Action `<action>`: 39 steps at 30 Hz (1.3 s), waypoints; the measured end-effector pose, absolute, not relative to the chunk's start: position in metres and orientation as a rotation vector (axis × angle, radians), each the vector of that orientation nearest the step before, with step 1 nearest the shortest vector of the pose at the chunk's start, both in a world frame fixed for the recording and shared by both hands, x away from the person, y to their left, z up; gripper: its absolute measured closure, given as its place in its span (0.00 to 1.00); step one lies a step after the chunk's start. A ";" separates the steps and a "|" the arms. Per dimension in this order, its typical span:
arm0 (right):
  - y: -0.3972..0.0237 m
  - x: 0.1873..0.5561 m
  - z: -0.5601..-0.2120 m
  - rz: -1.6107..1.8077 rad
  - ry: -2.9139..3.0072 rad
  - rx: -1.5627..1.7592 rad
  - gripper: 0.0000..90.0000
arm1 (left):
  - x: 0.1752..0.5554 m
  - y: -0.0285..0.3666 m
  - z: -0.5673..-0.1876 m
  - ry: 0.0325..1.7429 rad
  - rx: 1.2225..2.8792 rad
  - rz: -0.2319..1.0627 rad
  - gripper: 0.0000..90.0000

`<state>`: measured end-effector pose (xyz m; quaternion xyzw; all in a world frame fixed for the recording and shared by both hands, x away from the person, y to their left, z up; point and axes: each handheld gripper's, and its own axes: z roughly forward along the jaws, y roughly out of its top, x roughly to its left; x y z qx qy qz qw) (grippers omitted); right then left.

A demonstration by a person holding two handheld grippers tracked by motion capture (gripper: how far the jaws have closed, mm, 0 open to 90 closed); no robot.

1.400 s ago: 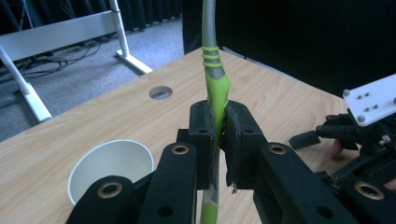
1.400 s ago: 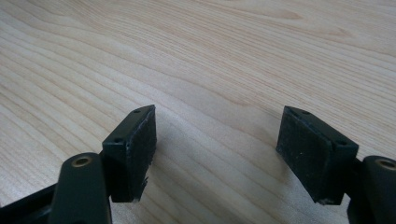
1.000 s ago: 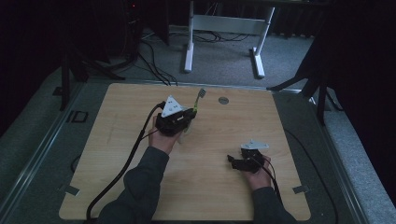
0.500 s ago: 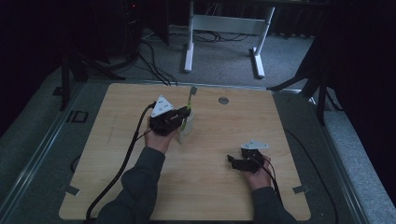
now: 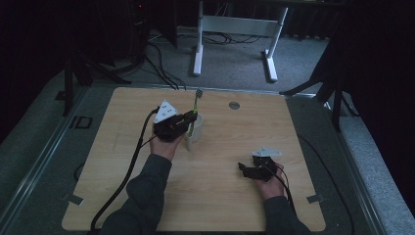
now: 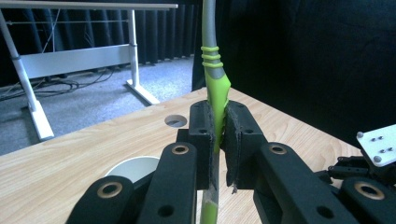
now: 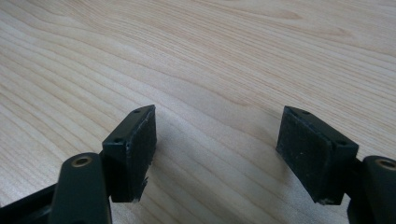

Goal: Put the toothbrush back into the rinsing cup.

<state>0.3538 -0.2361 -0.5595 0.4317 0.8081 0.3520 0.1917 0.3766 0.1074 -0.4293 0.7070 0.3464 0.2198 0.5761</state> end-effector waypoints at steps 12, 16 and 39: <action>-0.236 0.354 -0.559 0.989 2.269 1.212 0.31 | 0.379 0.109 -0.430 0.819 1.638 0.529 0.92; -0.236 0.354 -0.559 0.989 2.269 1.212 0.31 | 0.380 0.109 -0.431 0.824 1.641 0.531 0.92; -0.236 0.354 -0.560 0.989 2.269 1.211 0.31 | 0.384 0.112 -0.441 0.847 1.632 0.516 0.92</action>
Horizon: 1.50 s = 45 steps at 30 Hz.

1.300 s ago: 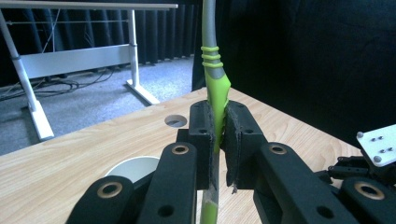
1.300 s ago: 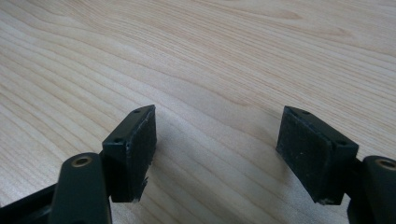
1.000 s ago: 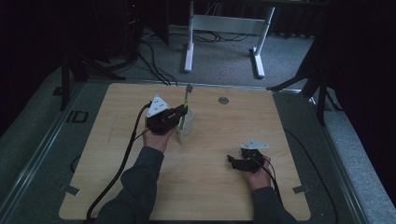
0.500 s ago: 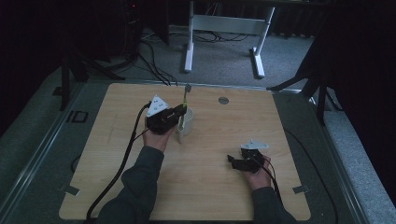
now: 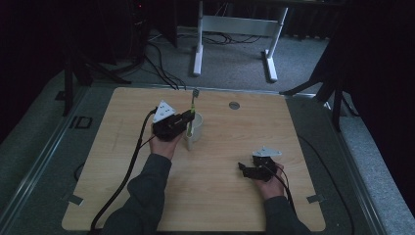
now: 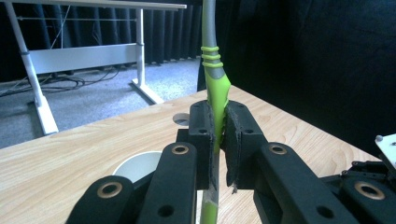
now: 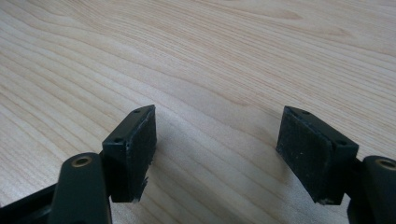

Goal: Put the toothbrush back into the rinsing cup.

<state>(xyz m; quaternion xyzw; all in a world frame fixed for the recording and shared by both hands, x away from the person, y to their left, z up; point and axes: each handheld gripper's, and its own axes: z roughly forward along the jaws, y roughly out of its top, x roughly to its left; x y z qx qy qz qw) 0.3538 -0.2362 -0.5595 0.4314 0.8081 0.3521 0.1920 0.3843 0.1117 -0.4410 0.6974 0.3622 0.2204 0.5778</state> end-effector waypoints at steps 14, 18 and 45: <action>-0.236 0.354 -0.559 0.988 2.269 1.212 0.31 | 0.387 0.112 -0.443 0.855 1.632 0.513 0.92; -0.236 0.354 -0.559 0.988 2.269 1.212 0.31 | 0.388 0.112 -0.445 0.857 1.635 0.509 0.92; -0.236 0.354 -0.559 0.988 2.269 1.211 0.31 | 0.391 0.111 -0.455 0.875 1.663 0.492 0.91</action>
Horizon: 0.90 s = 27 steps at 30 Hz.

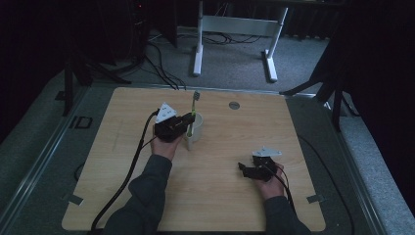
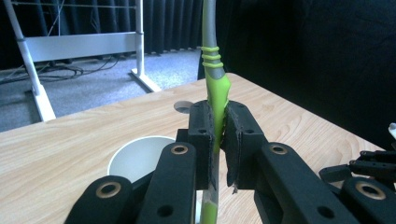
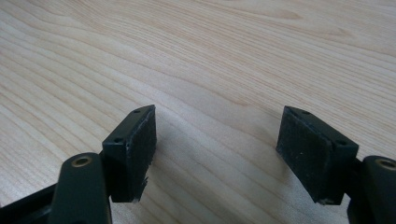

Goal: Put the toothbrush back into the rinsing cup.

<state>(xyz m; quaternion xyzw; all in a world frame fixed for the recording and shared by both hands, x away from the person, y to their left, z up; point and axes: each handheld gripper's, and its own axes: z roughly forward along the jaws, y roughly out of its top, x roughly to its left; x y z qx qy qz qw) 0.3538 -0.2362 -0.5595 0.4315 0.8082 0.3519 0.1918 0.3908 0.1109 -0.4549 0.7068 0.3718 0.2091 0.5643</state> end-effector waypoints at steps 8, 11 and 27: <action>-0.236 0.354 -0.559 0.989 2.269 1.213 0.31 | 0.390 0.109 -0.456 0.870 1.677 0.490 0.91; -0.236 0.354 -0.559 0.989 2.269 1.212 0.31 | 0.389 0.107 -0.457 0.869 1.686 0.490 0.91; -0.236 0.354 -0.559 0.987 2.270 1.210 0.31 | 0.385 0.113 -0.465 0.888 1.697 0.490 0.91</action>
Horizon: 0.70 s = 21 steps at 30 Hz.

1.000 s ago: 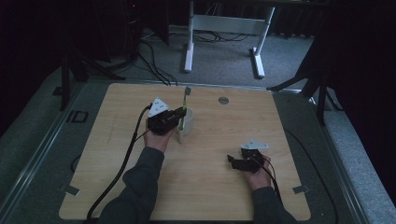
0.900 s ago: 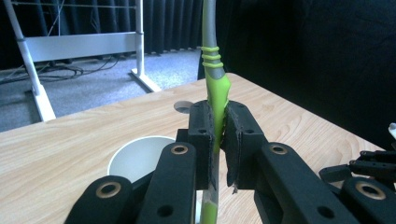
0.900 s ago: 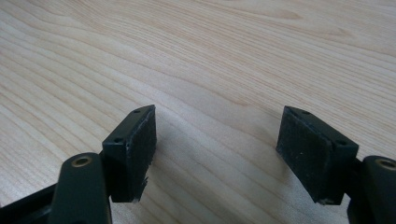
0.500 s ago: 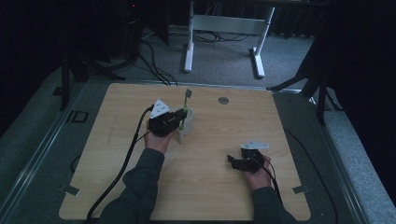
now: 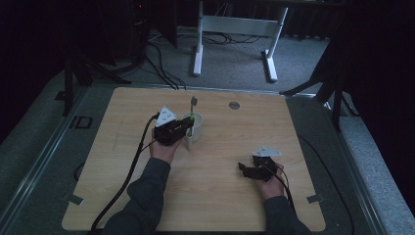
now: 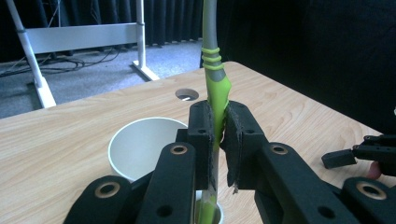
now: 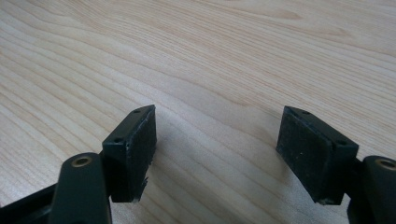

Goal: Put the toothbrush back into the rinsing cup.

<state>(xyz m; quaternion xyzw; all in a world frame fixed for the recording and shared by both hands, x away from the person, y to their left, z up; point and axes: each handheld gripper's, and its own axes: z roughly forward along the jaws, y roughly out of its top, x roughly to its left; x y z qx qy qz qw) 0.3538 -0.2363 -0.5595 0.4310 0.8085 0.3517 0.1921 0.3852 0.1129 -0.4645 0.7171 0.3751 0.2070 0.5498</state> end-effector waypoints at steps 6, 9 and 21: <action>-0.236 0.354 -0.559 0.987 2.270 1.210 0.31 | 0.384 0.112 -0.467 0.886 1.704 0.483 0.91; -0.236 0.354 -0.559 0.987 2.270 1.210 0.31 | 0.383 0.112 -0.470 0.890 1.713 0.481 0.91; -0.236 0.354 -0.559 0.988 2.270 1.210 0.31 | 0.378 0.115 -0.479 0.898 1.746 0.477 0.90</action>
